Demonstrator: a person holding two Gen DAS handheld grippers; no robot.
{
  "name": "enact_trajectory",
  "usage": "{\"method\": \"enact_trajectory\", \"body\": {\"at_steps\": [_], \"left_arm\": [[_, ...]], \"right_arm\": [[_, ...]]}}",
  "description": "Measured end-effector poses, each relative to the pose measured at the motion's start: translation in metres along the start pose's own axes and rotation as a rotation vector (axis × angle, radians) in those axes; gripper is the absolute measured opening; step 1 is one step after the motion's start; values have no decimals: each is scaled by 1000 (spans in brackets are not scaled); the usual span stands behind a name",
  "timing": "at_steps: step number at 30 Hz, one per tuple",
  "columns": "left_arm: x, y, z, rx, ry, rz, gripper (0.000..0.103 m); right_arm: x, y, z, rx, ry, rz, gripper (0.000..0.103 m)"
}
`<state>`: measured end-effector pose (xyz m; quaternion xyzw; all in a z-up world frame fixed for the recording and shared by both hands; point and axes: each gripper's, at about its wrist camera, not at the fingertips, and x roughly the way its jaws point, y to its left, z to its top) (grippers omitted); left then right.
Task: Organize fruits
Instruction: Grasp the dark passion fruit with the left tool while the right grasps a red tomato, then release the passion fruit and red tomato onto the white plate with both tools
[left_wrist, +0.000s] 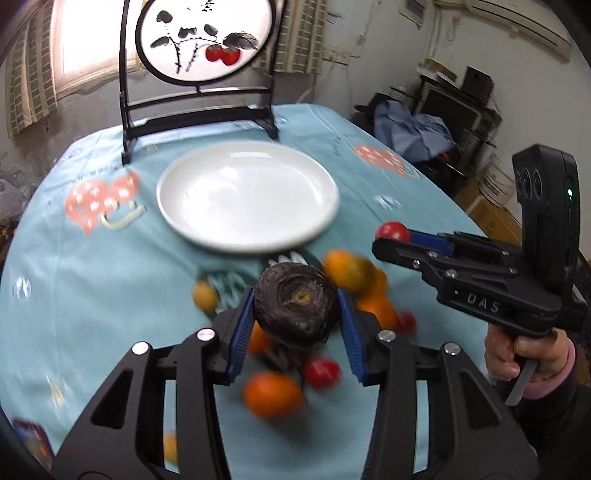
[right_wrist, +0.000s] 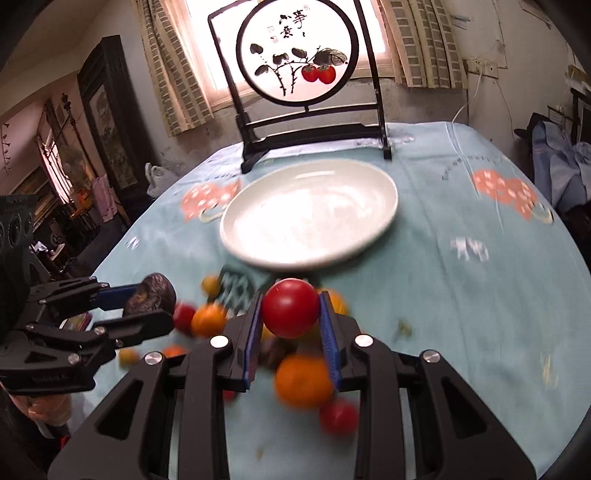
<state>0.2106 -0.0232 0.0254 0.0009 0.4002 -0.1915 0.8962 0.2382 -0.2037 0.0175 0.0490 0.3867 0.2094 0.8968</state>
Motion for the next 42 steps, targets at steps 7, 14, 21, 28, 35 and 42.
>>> {"method": "enact_trajectory", "body": {"at_steps": [7, 14, 21, 28, 35, 42], "left_arm": [[89, 43, 70, -52, 117, 97, 45], [134, 61, 75, -69, 199, 122, 45], [122, 71, 79, -104, 161, 118, 73], [28, 63, 58, -134, -5, 126, 96], [-34, 49, -22, -193, -67, 137, 98], [-47, 27, -108, -201, -64, 173, 98]], "right_arm": [[97, -15, 52, -21, 185, -57, 30], [138, -17, 54, -46, 270, -71, 30], [119, -18, 56, -39, 233, -87, 36], [25, -4, 23, -78, 61, -113, 57], [-35, 4, -58, -31, -10, -105, 58], [-33, -2, -111, -25, 70, -169, 58]]}}
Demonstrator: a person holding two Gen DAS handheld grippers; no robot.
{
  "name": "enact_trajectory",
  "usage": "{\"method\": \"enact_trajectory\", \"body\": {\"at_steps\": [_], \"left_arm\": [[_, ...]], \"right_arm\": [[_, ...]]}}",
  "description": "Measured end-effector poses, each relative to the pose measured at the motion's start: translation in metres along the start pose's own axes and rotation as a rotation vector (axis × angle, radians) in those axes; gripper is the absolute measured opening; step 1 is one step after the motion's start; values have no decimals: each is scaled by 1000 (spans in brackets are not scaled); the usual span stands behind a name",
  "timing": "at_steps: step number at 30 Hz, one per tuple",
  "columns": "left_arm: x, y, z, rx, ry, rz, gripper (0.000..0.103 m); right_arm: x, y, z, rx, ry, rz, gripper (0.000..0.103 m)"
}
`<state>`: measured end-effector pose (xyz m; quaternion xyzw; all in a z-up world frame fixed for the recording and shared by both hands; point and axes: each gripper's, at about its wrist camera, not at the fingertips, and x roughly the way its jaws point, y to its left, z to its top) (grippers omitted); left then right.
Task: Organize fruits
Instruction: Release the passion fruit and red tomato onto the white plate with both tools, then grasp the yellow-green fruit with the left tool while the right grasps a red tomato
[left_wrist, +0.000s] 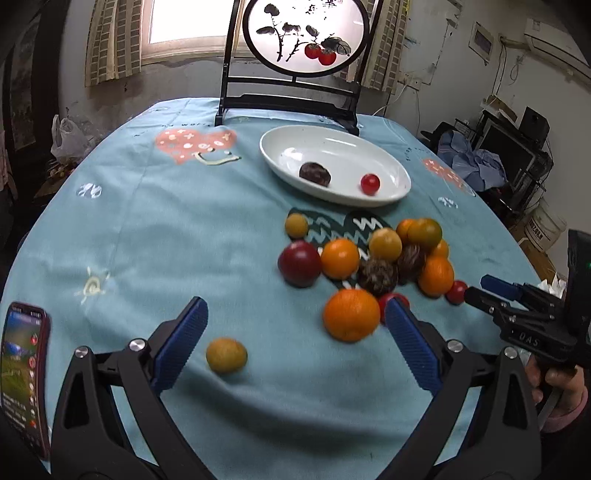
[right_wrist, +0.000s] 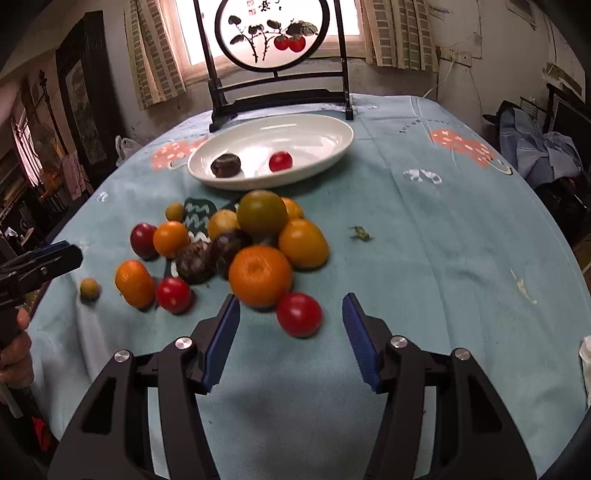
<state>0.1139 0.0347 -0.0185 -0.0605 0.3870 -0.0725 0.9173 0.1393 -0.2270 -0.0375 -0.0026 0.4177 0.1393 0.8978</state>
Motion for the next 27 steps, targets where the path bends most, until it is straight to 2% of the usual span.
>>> {"method": "enact_trajectory", "body": {"at_steps": [5, 6, 9, 13, 18, 23, 27], "left_arm": [[1, 3, -29, 24, 16, 7, 98], [1, 3, -31, 26, 17, 21, 98], [-4, 6, -30, 25, -9, -5, 98], [0, 9, -28, 1, 11, -11, 98], [3, 11, -28, -11, 20, -16, 98], [4, 11, -29, -10, 27, -20, 98], [6, 12, -29, -13, 32, -25, 98]], "right_arm": [[5, 5, 1, -45, 16, 11, 58], [8, 7, 3, -70, 25, -1, 58], [18, 12, 6, -132, 57, -39, 58], [22, 14, 5, -180, 71, -50, 58], [27, 12, 7, -189, 89, -42, 46], [32, 11, 9, -186, 109, -36, 42], [35, 13, 9, -194, 119, -25, 33]]}}
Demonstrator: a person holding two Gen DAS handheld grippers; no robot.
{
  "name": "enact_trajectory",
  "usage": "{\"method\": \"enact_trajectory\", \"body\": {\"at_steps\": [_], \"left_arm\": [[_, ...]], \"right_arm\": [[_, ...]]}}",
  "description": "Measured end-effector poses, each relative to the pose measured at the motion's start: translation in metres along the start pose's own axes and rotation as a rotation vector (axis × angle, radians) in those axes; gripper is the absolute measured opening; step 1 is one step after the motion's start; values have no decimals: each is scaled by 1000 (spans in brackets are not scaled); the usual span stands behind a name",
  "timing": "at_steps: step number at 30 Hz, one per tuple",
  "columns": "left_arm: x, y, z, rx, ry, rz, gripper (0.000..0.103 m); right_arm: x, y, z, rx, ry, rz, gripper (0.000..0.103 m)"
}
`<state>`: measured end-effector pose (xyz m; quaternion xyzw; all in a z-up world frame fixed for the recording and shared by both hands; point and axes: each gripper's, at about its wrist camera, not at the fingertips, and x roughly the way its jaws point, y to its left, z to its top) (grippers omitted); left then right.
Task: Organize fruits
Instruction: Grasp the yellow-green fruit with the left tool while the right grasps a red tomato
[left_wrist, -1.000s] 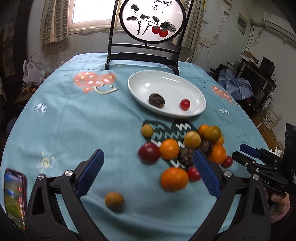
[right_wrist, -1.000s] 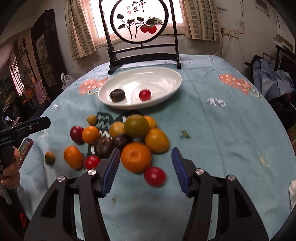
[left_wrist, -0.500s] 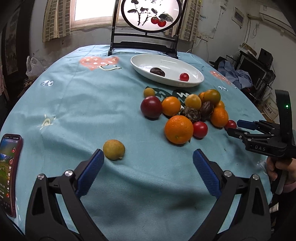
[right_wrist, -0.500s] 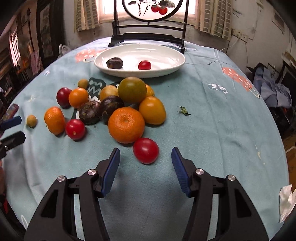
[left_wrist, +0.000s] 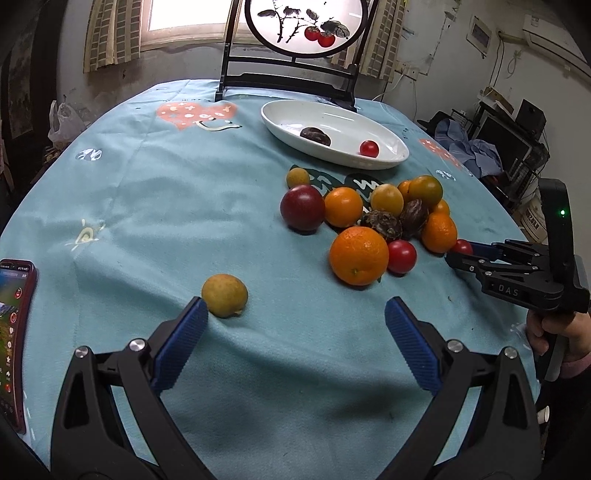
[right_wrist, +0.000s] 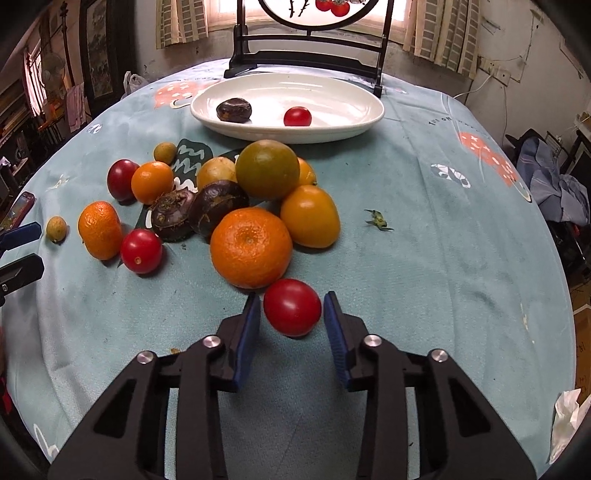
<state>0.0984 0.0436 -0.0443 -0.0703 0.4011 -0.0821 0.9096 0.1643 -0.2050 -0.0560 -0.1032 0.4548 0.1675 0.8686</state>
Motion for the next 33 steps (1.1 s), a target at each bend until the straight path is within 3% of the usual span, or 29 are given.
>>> {"method": "enact_trajectory", "body": {"at_steps": [5, 11, 16, 20, 22, 25, 33], "left_arm": [[-2, 6, 1, -9, 2, -24, 98], [-3, 26, 8, -2, -9, 80, 94], [9, 30, 11, 4, 35, 88, 67], [11, 25, 11, 37, 44, 90, 58], [14, 23, 10, 47, 58, 86, 47], [14, 24, 12, 53, 58, 89, 41], [22, 20, 8, 119, 113, 144, 38]], "right_arm": [[-9, -4, -5, 56, -25, -24, 30], [-31, -5, -24, 148, -87, 40, 30], [-27, 2, -31, 141, -65, 58, 30], [-29, 1, -32, 152, -70, 67, 30], [-29, 1, -32, 156, -70, 68, 30], [-28, 1, -33, 160, -66, 72, 30], [-27, -2, -33, 177, -66, 88, 30]]}}
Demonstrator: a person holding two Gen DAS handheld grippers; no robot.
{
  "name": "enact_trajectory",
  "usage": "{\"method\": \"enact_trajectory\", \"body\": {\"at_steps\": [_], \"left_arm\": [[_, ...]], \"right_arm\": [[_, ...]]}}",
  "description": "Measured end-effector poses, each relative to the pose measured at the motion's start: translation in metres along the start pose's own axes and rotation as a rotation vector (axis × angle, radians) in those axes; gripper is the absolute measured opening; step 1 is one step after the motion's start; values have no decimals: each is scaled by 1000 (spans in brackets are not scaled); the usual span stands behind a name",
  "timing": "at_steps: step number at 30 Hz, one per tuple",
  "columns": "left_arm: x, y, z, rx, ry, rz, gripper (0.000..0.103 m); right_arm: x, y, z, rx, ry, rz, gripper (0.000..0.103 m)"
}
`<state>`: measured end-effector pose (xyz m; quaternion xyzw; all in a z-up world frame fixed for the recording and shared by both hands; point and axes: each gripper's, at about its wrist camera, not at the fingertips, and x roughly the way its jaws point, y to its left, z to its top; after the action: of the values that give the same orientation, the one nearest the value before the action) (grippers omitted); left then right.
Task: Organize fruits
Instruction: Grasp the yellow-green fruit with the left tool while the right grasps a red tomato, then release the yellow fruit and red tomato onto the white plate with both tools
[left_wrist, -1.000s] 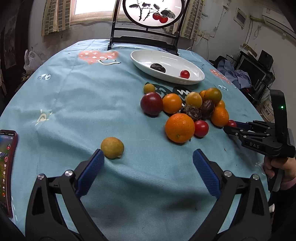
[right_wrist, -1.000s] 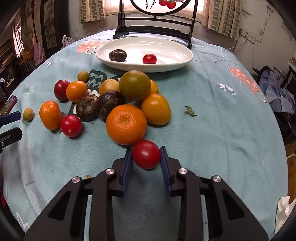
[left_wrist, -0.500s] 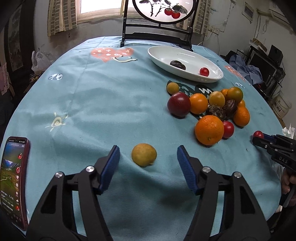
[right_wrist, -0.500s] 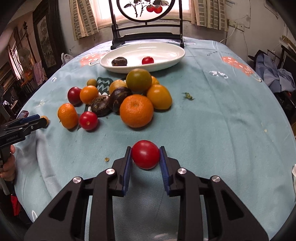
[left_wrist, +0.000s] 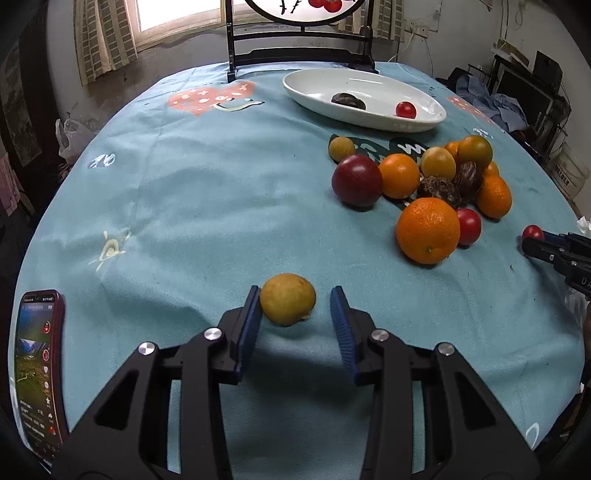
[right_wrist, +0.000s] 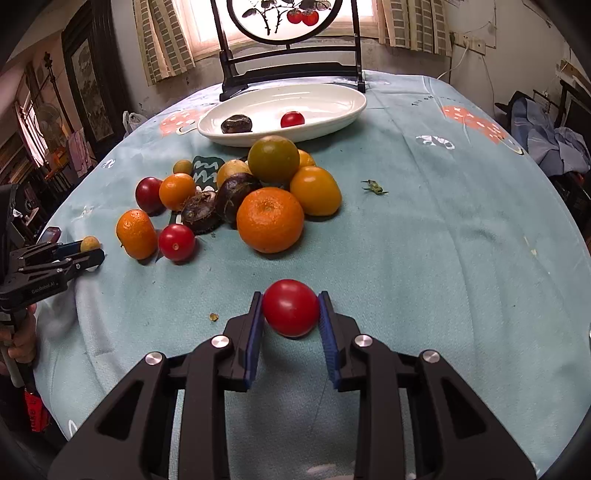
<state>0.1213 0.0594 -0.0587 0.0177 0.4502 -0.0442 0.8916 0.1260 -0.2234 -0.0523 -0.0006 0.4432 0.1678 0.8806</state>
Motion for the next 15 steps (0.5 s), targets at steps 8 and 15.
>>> {"method": "enact_trajectory", "body": {"at_steps": [8, 15], "left_arm": [[-2, 3, 1, -15, -5, 5, 29], [-18, -2, 26, -24, -60, -67, 29]], "right_arm": [[-4, 2, 0, -8, -18, 4, 30], [-21, 5, 22, -28, -86, 41, 30]]}}
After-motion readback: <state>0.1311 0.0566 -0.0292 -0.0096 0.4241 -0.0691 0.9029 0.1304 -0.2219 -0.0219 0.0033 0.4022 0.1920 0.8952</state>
